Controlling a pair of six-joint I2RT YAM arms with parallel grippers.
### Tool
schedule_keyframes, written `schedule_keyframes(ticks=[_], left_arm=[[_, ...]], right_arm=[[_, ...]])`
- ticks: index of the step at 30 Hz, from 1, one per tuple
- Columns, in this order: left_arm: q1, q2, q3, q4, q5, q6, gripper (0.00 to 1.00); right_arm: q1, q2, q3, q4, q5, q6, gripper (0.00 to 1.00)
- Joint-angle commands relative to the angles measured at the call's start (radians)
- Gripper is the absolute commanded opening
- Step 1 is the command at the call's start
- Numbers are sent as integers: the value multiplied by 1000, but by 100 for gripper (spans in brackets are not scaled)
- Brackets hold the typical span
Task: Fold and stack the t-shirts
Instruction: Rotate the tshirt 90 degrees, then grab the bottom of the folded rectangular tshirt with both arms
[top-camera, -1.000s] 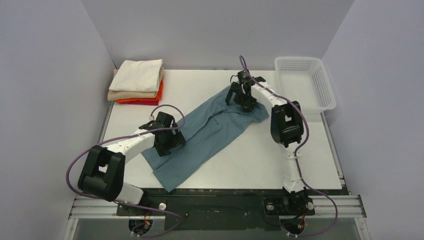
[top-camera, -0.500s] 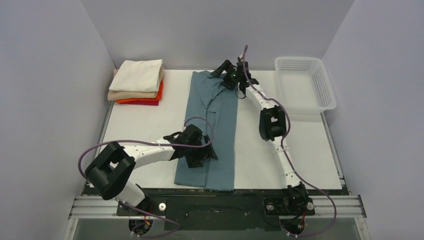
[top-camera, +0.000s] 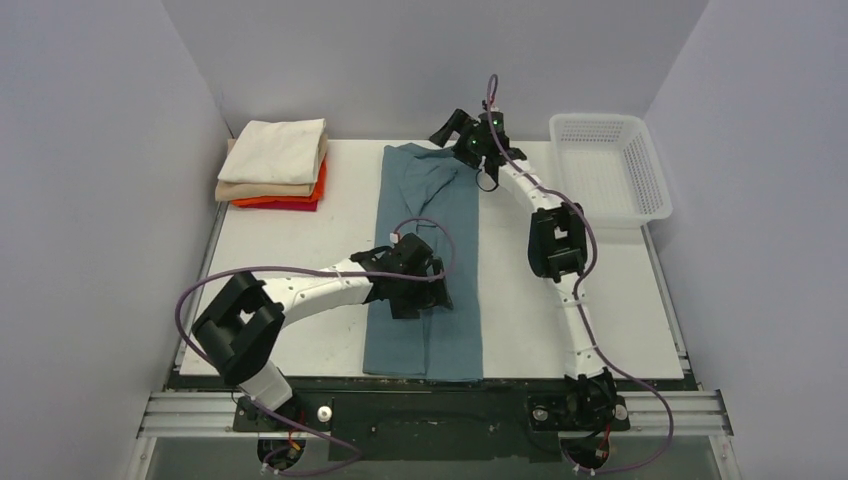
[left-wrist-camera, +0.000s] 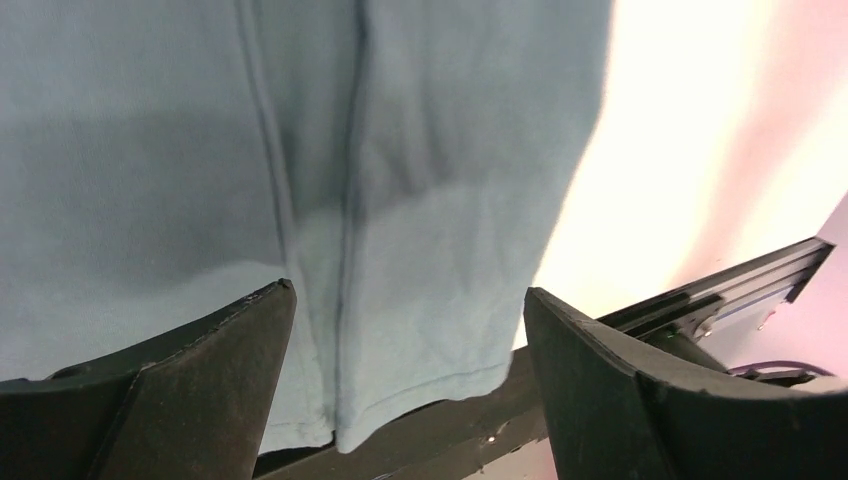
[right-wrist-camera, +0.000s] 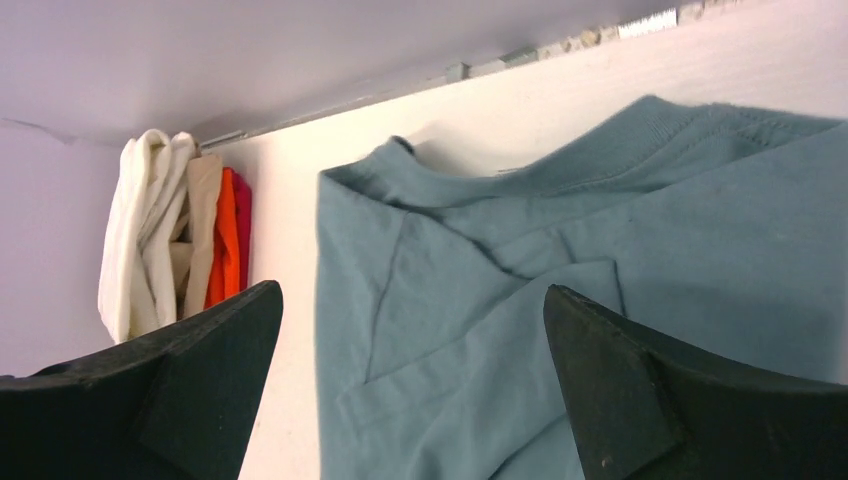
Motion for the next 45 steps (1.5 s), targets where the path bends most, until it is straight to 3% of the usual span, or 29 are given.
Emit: schedule_keyframes(ticks=[1,5,8,12,15,19,22,27,31,35,40,45], left_arm=[[3,-48,167,-166,-166,103,95],[8,-124,193,-261,-249,125,95],[12,-215,176,-370,-309,126,95],[23,-396,43,-462,-404,101,95],[35,-519,-109,-498,-402,71,95],[40,-647,-273,-457,-306,61,95],[38,-703,-388,-384,-185,51,95],[34,-727,-469,-317,-115,25,93],[34,-729,-535,-252,-98,4,81],[34,-702,-574,-185,-98,-16,67],[34,-668,-582,-161,-117,-18,54],[35,-630,-605,-111,-115,-23,45]], right_arm=[[38,-290,49,-191,77,-227,100],[54,-479,-40,-358,291,-302,100],[68,-632,-195,-506,333,-313,100],[106,-952,-587,-604,412,-284,100],[145,-1232,-980,-624,418,-219,99],[263,-1511,-1367,-646,398,-48,97],[409,-1669,-1546,-635,361,80,96],[650,-1748,-1778,-548,360,328,94],[758,-1708,-1884,-409,394,462,86],[801,-1631,-1913,-314,417,499,75],[824,-1551,-1877,-355,439,493,57],[834,-1538,-1859,-418,469,500,49]])
